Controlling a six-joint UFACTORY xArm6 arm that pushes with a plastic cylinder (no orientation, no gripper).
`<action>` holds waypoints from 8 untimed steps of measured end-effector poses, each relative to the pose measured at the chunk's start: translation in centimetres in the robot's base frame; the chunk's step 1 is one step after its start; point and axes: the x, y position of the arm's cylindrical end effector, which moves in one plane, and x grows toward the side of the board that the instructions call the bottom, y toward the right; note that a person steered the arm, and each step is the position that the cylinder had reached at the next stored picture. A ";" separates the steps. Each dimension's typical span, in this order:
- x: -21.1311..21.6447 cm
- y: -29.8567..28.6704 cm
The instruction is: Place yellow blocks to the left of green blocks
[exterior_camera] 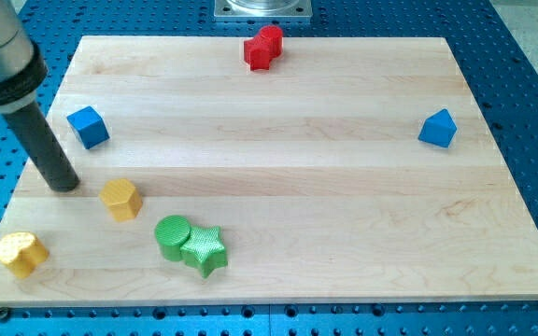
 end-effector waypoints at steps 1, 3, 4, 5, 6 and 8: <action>-1.1 1.3; -0.7 5.9; 2.5 7.9; 6.0 8.3; 6.3 7.5; 6.7 11.2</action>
